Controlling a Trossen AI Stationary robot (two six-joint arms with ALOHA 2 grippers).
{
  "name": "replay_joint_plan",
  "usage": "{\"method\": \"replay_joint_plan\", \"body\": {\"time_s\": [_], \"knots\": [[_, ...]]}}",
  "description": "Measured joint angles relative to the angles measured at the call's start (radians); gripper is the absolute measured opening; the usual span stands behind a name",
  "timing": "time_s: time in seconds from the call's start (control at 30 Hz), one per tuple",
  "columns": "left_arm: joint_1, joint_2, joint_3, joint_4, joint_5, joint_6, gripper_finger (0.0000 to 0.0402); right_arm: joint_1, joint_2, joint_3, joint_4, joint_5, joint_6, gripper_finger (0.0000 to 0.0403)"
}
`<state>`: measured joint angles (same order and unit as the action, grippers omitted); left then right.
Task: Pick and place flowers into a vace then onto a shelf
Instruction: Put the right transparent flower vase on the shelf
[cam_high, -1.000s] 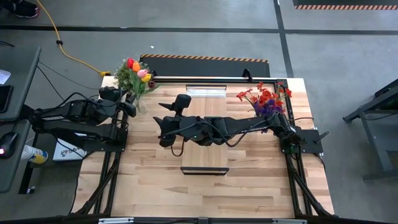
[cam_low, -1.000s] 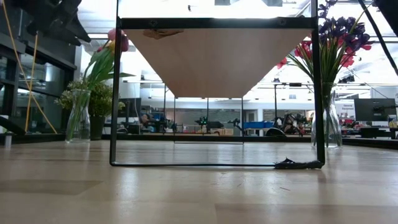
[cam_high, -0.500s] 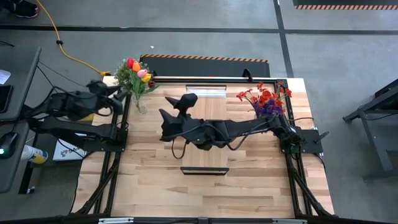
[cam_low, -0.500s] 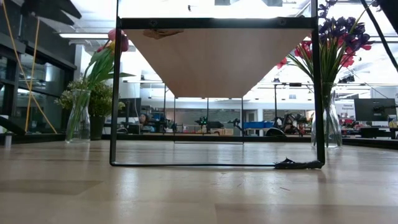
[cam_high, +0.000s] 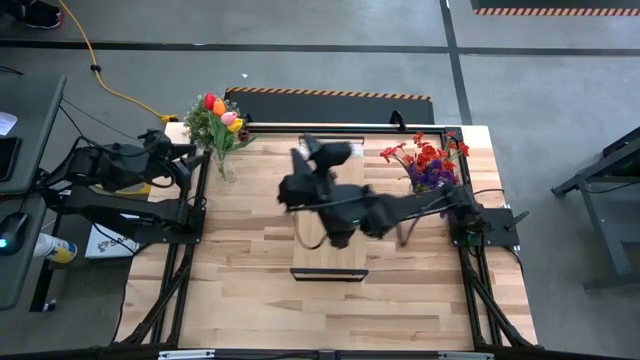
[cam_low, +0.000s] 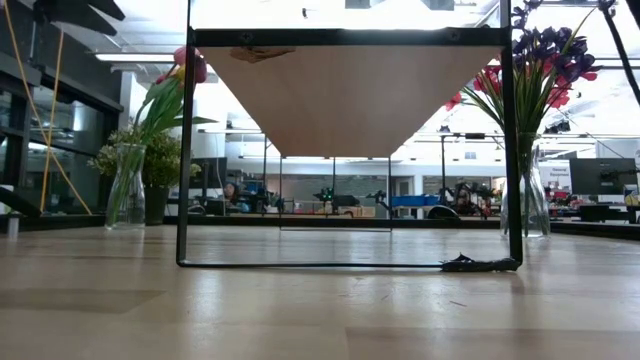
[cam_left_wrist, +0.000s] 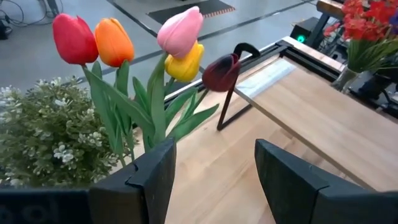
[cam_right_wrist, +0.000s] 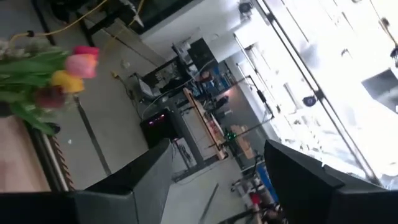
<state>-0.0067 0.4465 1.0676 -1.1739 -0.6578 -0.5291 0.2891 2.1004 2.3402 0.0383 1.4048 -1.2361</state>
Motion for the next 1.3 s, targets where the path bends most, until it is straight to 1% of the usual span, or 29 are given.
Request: {"method": "replay_joint_plan", "body": {"time_s": [0.2,0.4,0.57,0.73,0.9,1.07,1.23,1.3], "knots": [[0.0,0.0,0.0,-0.013,0.024,-0.006,0.0248,0.02,-0.113,0.0,-0.072,0.02,0.002,0.0243],[0.0,0.0,0.0,-0.012,0.024,-0.006,0.0248,0.021,-0.24,0.002,-0.199,0.049,0.015,0.0243],[0.0,0.0,0.0,-0.012,0.024,-0.006,0.0248,-0.001,-0.343,0.002,-0.374,0.093,0.113,0.0243],[0.0,0.0,0.0,-0.011,0.024,-0.025,0.0248,-0.041,-0.452,0.002,-0.588,0.153,0.274,0.0243],[0.0,0.0,0.0,-0.011,0.023,-0.043,0.0248,-0.088,-0.555,0.002,-0.82,0.167,0.467,0.0243],[0.0,0.0,0.0,-0.011,0.023,-0.053,0.0248,-0.114,-0.651,0.002,-1.059,0.167,0.736,0.0243],[0.0,0.0,0.0,-0.01,0.023,-0.082,0.0248,-0.119,-0.734,0.002,-1.361,0.164,0.993,0.0243],[0.0,0.0,0.0,-0.011,0.023,-0.082,0.0248,-0.119,-0.763,0.002,-1.486,0.139,1.11,0.0243]]}}
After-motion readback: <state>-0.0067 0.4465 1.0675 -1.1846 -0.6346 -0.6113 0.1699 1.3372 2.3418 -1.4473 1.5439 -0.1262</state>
